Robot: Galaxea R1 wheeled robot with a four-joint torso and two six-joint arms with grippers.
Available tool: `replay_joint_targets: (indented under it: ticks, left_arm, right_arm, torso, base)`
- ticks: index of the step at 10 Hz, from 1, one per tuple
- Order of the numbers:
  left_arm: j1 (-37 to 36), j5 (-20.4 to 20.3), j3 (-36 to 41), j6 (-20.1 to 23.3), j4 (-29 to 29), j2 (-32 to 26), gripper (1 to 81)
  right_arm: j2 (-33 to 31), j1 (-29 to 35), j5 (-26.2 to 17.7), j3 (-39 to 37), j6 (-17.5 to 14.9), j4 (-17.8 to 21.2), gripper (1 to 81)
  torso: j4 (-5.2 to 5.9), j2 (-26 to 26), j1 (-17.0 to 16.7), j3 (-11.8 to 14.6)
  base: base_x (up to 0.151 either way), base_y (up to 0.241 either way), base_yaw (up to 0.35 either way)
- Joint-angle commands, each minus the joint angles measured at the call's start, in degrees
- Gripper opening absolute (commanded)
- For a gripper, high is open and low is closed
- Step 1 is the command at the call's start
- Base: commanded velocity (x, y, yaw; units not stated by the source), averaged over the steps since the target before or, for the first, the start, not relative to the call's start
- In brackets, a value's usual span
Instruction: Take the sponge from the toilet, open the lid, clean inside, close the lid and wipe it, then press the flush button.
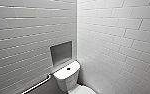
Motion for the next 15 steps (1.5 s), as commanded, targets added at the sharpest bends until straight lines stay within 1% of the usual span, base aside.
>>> replay_joint_targets:
  ticks: [1, 12, 14, 15]
  left_arm:
    - [-1.62, 1.74, 0.12, 0.03, -0.23, -0.79, 81.1]
    - [-1.62, 1.82, 0.04, 0.03, -0.23, -0.53, 81.1]
    - [-1.62, 2.34, 0.12, -0.06, 0.39, -0.26, 81.1]
    - [-1.27, 2.7, 0.04, -0.15, -0.23, 0.0, 81.1]
  right_arm:
    - [-0.72, 1.03, -3.24, 0.58, -0.09, 0.16, 1.0]
    - [-0.9, 0.94, -3.24, 0.75, -0.09, -0.2, 1.0]
    - [-0.9, 0.95, -3.24, 0.75, -0.09, -0.28, 1.0]
    - [-0.81, 1.03, -3.24, 0.75, -0.09, -0.28, 1.0]
  torso:
    - [0.0, 0.0, -0.02, 0.0]
    - [0.0, 0.02, 0.02, -0.02]
    - [0.0, 0.05, 0.07, -0.02]
    - [0.0, 0.09, 0.11, -0.04]
  base:
    - [0.113, 0.0, 0.0]
    - [0.113, 0.0, 0.0]
    - [0.0, 0.0, 0.0]
    - [0.0, 0.0, 0.0]
